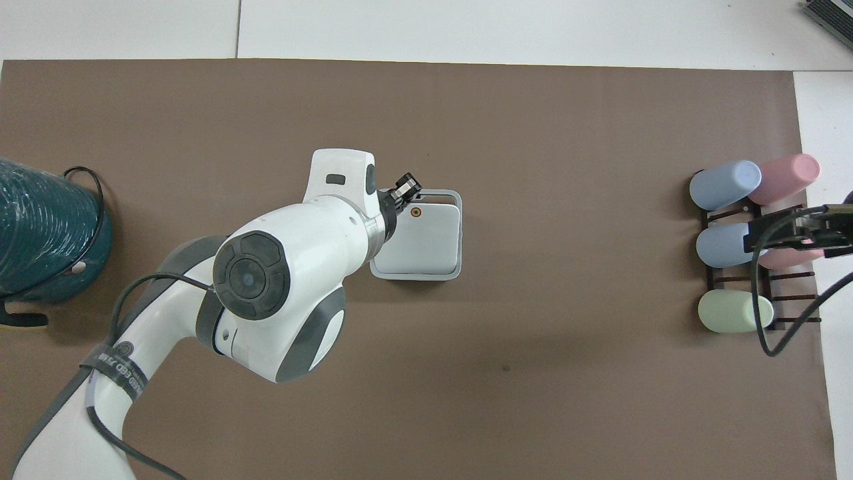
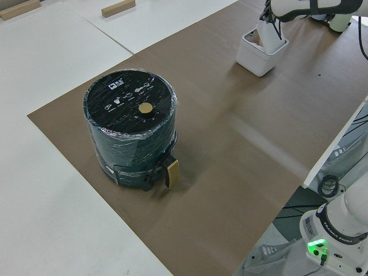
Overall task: Close trash can lid
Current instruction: 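Push the lid down over the bin opening with the left gripper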
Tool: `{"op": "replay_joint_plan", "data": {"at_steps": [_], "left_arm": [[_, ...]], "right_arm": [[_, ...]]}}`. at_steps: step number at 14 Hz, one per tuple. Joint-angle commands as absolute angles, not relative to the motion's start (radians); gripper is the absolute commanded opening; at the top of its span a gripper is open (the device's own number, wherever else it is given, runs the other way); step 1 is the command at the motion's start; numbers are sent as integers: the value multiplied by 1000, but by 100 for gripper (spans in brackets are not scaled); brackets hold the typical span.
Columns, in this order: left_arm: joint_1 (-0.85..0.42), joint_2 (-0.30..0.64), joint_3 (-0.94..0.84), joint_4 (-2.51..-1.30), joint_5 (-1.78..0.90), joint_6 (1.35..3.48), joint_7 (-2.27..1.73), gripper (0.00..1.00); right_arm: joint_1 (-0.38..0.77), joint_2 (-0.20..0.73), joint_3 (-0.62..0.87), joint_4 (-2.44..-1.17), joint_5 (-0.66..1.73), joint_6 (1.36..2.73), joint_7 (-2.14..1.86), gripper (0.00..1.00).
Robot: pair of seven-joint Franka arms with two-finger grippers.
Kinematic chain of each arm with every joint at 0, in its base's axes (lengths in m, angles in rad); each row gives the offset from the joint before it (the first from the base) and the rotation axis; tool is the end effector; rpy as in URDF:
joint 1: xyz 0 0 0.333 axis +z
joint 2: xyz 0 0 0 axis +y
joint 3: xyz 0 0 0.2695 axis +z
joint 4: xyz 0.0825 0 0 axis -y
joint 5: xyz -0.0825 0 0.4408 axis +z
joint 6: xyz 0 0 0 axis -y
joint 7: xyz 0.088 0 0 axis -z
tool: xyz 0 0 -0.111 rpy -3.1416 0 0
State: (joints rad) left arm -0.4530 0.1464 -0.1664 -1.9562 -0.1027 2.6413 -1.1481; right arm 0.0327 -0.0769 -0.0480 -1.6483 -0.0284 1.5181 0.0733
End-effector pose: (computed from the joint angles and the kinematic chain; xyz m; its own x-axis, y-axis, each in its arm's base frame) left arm 0.5525 -0.3879 0.3862 0.7958 0.5962 0.1060 0.4713 -0.7197 0.5098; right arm 0.5843 -0.0130 0.5747 0.9947 -0.0896 -0.0514 -0.0882 -0.9957 0.0286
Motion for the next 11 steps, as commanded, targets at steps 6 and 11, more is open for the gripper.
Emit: {"op": "replay_joint_plan", "data": {"at_steps": [6, 11], "left_arm": [[-451, 259, -170, -1894, -117, 2715, -1166, 0], [-454, 348, -169, -1875, -107, 2778, -1161, 0]], "right_arm": [[25, -84, -43, -1647, -31, 1502, 44, 100], [25, -84, -43, -1647, -31, 1502, 44, 100]]}}
